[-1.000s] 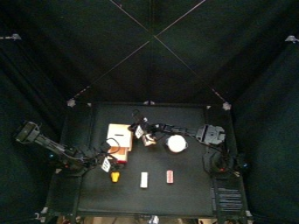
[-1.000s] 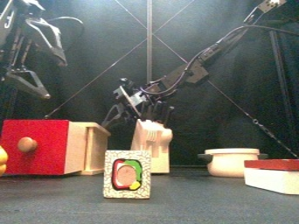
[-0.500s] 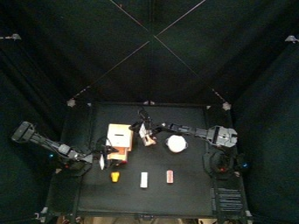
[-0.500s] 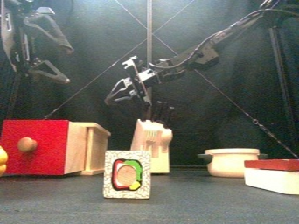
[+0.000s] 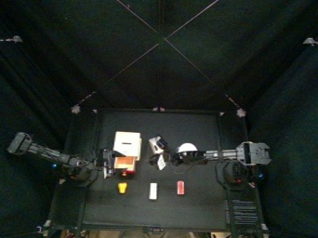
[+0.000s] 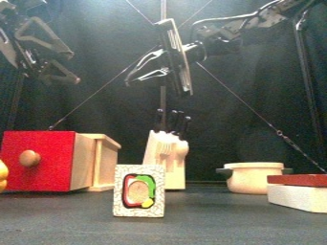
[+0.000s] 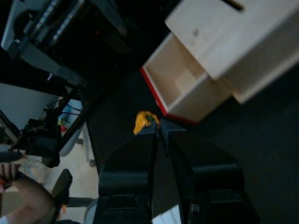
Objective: Grab salmon sushi
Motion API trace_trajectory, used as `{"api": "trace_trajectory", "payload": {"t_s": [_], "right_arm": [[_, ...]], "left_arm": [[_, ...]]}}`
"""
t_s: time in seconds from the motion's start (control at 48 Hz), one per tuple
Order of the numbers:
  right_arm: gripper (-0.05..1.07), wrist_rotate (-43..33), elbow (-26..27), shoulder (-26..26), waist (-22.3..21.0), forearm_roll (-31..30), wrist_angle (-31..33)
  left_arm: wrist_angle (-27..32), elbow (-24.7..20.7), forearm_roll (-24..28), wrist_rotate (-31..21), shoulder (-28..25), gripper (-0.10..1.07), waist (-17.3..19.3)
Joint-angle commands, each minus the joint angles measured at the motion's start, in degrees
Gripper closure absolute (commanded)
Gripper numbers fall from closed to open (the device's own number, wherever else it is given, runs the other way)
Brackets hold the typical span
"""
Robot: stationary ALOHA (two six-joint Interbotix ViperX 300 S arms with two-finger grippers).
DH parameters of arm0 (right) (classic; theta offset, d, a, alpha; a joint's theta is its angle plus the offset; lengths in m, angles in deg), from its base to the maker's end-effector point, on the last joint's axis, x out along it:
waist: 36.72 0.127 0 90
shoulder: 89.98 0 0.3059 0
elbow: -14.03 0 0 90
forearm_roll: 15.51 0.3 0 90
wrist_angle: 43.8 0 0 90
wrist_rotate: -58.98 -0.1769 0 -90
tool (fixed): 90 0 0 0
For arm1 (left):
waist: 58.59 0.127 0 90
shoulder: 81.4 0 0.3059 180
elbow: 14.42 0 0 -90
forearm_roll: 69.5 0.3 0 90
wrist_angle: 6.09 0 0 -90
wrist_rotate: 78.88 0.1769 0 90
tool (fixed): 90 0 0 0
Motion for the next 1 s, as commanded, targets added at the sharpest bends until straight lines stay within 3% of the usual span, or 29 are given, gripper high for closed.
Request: {"api": "trace_trajectory", "payload": {"t_s": [0.0,0.229,0.458,0.667,0.979], "right_arm": [[0.47,0.4,-1.6,4.8,4.1,5.2,8.5],[0.47,0.6,-5.0,10.9,13.9,15.5,28.2],[0.47,0.6,-6.7,12.0,20.0,25.9,42.1],[0.46,0.7,-9.1,9.7,21.3,33.3,41.4],[0.42,0.7,-11.1,7.4,22.1,33.8,39.9]], "left_arm": [[-1.1,-1.6,0.2,0.2,0.0,-0.05,1.8],[-3.0,-1.1,0.3,0.1,-0.2,-0.05,3.2],[-4.6,-0.7,0.7,0.1,-0.4,-0.05,3.3],[-5.3,0.0,0.4,0.0,-0.4,-0.05,3.2],[-5.3,0.9,0.2,-0.1,-0.4,-0.05,3.3]]}}
